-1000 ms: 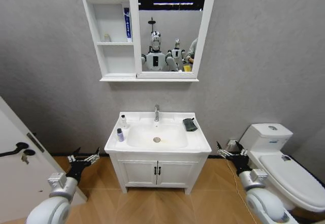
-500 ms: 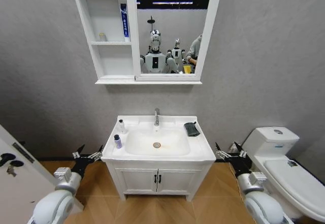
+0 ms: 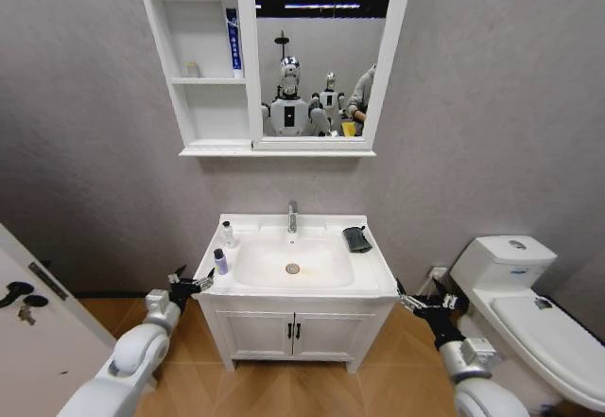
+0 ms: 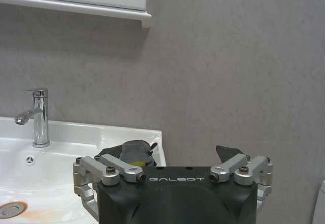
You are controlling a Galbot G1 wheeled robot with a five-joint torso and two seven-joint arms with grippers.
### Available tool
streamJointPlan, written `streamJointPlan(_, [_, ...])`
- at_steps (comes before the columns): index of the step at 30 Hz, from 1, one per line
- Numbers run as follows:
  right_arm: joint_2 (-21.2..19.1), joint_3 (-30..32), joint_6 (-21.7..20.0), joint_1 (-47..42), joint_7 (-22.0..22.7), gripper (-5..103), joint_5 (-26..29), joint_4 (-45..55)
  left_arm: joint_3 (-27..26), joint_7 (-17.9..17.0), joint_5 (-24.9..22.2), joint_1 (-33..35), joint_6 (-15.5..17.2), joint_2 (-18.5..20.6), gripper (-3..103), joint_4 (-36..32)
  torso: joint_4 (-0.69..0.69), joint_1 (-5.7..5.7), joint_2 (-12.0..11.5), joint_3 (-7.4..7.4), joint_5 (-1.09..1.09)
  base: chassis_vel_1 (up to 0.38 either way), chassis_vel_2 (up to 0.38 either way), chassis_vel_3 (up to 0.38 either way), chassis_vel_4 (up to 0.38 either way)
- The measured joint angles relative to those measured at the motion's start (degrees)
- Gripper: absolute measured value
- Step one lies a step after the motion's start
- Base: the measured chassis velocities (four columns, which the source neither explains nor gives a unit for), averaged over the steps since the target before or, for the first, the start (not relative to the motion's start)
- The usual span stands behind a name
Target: Move facial cleanser and shampoo from washbasin to cabinet, then wipe washbasin with towel.
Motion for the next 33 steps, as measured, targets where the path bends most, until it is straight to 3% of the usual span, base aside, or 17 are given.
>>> streamJointPlan(28, [1.5, 0.7, 0.2, 0.6, 0.6, 100, 0.6, -3.7, 8.8, -1.2, 0.2, -11.6, -0.2, -4.6, 102, 14.7, 0.02, 0.00, 0.0, 0.00, -0.01, 0.000, 0.000, 0.000, 0.000])
streamJointPlan(29, [1.3, 0.9, 0.2, 0.7, 0.8, 100, 1.3, -3.7, 9.0, -1.9, 0.5, -12.0, -0.1, -5.1, 89, 15.6, 0.02, 0.00, 0.0, 0.00, -0.01, 0.000, 0.000, 0.000, 0.000])
streamJointPlan(33, [1.2, 0.9, 0.2, 0.7, 0.9, 100, 1.5, -3.7, 8.9, -2.0, 0.9, -11.9, -0.2, -5.6, 73, 16.3, 0.03, 0.00, 0.0, 0.00, -0.01, 0.000, 0.000, 0.000, 0.000])
